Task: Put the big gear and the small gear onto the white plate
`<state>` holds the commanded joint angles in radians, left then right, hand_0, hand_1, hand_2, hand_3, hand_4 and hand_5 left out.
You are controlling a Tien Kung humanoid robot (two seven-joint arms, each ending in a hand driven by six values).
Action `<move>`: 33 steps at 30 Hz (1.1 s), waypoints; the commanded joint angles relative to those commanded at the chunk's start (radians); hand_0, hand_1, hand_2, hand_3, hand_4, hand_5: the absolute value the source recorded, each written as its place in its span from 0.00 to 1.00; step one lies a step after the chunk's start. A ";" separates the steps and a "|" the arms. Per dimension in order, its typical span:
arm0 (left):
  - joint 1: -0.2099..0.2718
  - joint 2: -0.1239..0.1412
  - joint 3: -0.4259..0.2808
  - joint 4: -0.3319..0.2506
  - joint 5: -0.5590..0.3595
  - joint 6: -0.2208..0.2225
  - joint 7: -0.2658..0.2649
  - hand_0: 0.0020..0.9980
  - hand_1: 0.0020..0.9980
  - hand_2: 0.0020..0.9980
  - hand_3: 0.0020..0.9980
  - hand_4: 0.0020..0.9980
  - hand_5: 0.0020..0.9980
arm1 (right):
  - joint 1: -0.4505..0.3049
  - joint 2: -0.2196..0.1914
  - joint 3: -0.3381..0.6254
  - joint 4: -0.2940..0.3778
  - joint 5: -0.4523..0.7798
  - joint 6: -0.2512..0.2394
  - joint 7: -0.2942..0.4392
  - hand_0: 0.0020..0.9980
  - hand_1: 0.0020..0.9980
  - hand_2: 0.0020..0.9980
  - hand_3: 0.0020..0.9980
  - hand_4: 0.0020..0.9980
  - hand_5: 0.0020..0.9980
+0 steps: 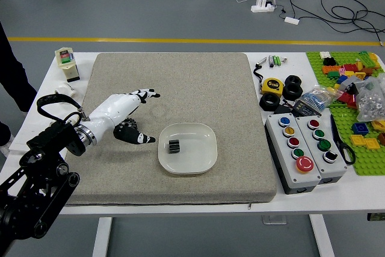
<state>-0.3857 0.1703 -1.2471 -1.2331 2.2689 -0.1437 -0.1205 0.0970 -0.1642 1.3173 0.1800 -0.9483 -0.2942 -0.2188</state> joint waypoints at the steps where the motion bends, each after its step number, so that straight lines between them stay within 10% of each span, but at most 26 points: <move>1: -0.008 0.005 -0.004 0.029 0.000 -0.001 0.000 0.63 0.78 0.93 0.90 0.98 0.16 | -0.001 0.001 -0.001 0.000 -0.002 0.000 -0.001 0.61 0.62 0.73 0.59 0.80 0.71; 14: -0.046 0.005 -0.008 0.218 0.000 0.004 -0.014 0.63 0.77 0.91 0.88 1.00 0.19 | -0.006 0.004 -0.001 0.000 -0.011 -0.001 -0.004 0.61 0.62 0.73 0.59 0.80 0.71; 15: -0.047 0.004 -0.009 0.220 0.000 0.006 -0.013 0.58 0.71 0.80 0.80 0.87 0.22 | -0.006 0.004 -0.001 0.000 -0.011 -0.001 -0.004 0.61 0.62 0.73 0.59 0.80 0.70; 20: -0.053 0.000 -0.015 0.226 0.000 0.022 -0.002 0.58 0.71 0.80 0.80 0.87 0.22 | -0.005 0.003 0.000 0.000 -0.014 0.000 -0.004 0.61 0.62 0.73 0.59 0.80 0.70; 21: -0.053 0.000 -0.016 0.227 0.000 0.023 -0.001 0.48 0.62 0.65 0.63 0.78 0.24 | -0.004 0.003 -0.001 0.000 -0.014 0.001 -0.004 0.61 0.62 0.73 0.59 0.80 0.70; 26: -0.054 -0.001 -0.018 0.240 0.000 0.009 0.009 0.48 0.62 0.65 0.63 0.78 0.24 | -0.001 0.001 -0.006 0.000 -0.020 0.003 -0.003 0.61 0.62 0.73 0.59 0.80 0.70; 27: -0.053 -0.001 -0.018 0.241 0.000 0.006 0.010 0.37 0.48 0.52 0.55 0.55 0.19 | 0.000 0.001 -0.006 0.000 -0.020 0.003 -0.002 0.61 0.62 0.73 0.59 0.80 0.71; 33: -0.053 -0.002 -0.017 0.245 0.000 0.004 0.013 0.32 0.42 0.49 0.54 0.46 0.16 | 0.002 0.001 -0.003 0.000 -0.026 0.003 -0.002 0.61 0.62 0.72 0.59 0.80 0.71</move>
<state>-0.4385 0.1682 -1.2640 -0.9880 2.2689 -0.1392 -0.1074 0.0992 -0.1636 1.3146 0.1800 -0.9739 -0.2909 -0.2204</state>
